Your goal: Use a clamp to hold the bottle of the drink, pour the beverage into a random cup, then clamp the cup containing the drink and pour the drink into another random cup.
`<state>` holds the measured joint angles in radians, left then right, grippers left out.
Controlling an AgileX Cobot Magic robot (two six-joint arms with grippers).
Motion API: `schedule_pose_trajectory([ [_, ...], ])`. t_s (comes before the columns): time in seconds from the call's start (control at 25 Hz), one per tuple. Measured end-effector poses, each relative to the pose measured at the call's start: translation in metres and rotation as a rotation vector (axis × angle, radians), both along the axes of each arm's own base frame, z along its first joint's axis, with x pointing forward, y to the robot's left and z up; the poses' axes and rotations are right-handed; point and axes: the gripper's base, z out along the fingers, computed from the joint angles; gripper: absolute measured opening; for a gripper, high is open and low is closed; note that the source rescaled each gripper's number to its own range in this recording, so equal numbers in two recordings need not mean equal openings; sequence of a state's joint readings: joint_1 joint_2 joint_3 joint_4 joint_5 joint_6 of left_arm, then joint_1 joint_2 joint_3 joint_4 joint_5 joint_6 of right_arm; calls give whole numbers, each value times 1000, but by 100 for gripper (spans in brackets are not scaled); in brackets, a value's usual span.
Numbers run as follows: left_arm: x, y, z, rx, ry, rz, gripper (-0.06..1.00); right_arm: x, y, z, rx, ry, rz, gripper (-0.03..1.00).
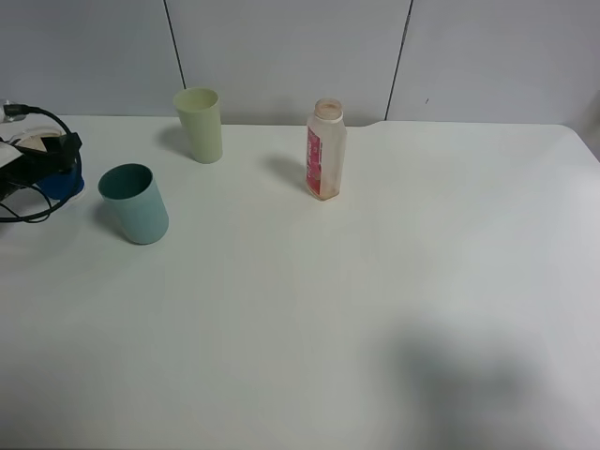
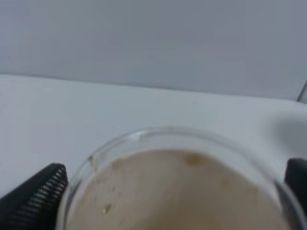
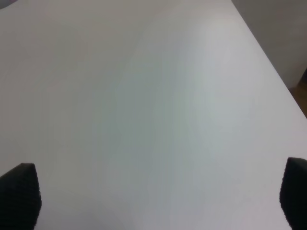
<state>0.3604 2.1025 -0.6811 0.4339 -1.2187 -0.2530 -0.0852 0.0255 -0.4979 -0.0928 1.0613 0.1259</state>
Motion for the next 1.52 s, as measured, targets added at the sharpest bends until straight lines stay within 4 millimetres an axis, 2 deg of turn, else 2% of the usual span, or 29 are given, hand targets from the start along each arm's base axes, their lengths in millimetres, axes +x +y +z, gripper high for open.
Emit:
schedule_pose_trajectory([
  [0.16,0,0,17,16,-44,0,68,0,0,0,0,0,0,100],
  [0.44,-3,-6,61,74,-160,-61,68,0,0,0,0,0,0,100],
  [0.56,-5,-10,76,40,-185,-89,69,0,0,0,0,0,0,100],
  [0.68,-7,-11,83,-29,-180,-95,88,0,0,0,0,0,0,100],
  [0.76,-10,-13,89,-58,-183,-100,96,0,0,0,0,0,0,100],
  [0.92,-24,-18,104,-62,-211,-102,100,0,0,0,0,0,0,100],
  [1.24,-62,-29,133,-45,-261,-63,100,0,0,0,0,0,0,100],
  [1.28,-62,-29,133,-45,-261,-63,100,0,0,0,0,0,0,100],
  [1.52,-99,-38,159,-21,-288,-5,100,0,0,0,0,0,0,100],
])
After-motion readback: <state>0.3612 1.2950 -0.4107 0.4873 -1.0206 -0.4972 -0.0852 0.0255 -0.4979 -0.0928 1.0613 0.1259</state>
